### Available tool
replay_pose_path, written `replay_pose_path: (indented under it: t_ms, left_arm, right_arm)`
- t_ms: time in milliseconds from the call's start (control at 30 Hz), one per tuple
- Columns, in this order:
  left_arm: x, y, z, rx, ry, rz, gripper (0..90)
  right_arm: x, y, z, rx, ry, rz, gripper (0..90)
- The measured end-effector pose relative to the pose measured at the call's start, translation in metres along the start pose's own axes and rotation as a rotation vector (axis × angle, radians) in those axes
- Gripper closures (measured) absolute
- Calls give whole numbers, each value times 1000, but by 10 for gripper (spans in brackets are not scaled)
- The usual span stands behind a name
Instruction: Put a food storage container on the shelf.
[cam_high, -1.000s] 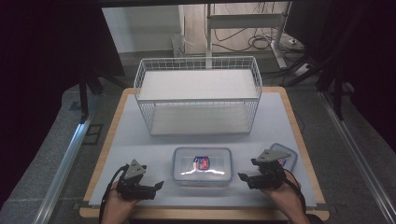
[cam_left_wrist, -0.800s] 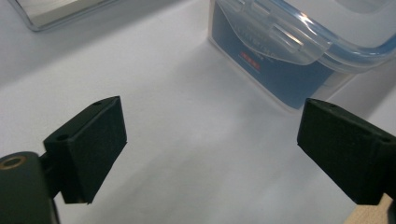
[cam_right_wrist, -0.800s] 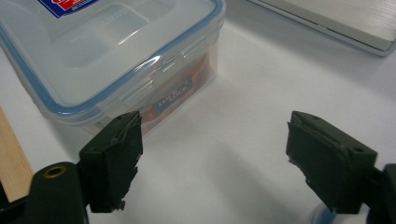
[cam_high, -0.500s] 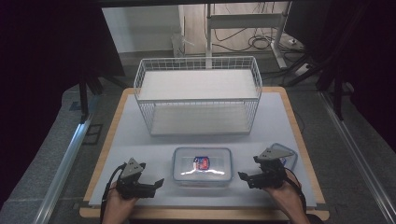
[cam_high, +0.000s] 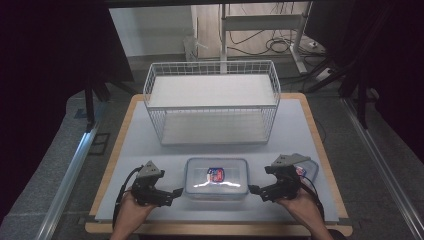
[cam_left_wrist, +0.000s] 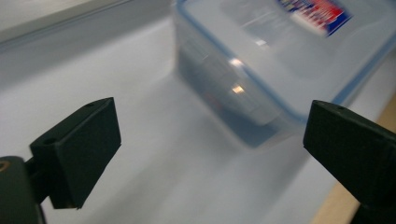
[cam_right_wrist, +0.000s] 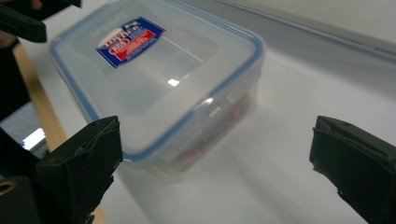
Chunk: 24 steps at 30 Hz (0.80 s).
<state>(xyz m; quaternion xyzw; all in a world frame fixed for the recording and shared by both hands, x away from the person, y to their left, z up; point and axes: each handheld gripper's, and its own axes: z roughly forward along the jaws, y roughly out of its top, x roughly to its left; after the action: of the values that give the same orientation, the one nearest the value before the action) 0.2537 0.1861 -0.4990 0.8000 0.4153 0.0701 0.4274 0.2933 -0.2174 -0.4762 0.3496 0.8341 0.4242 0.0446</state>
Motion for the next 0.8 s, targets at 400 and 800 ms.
replay_pose_path:
  t_ms: [400, 800]
  left_arm:
    - [16, 19, 40, 66, -228, -126, 97]
    - [13, 18, 33, 56, -264, -170, 236]
  right_arm:
    - [-3, 13, 33, 127, 108, 103, 122]
    - [-13, 15, 32, 111, 210, 224, 344]
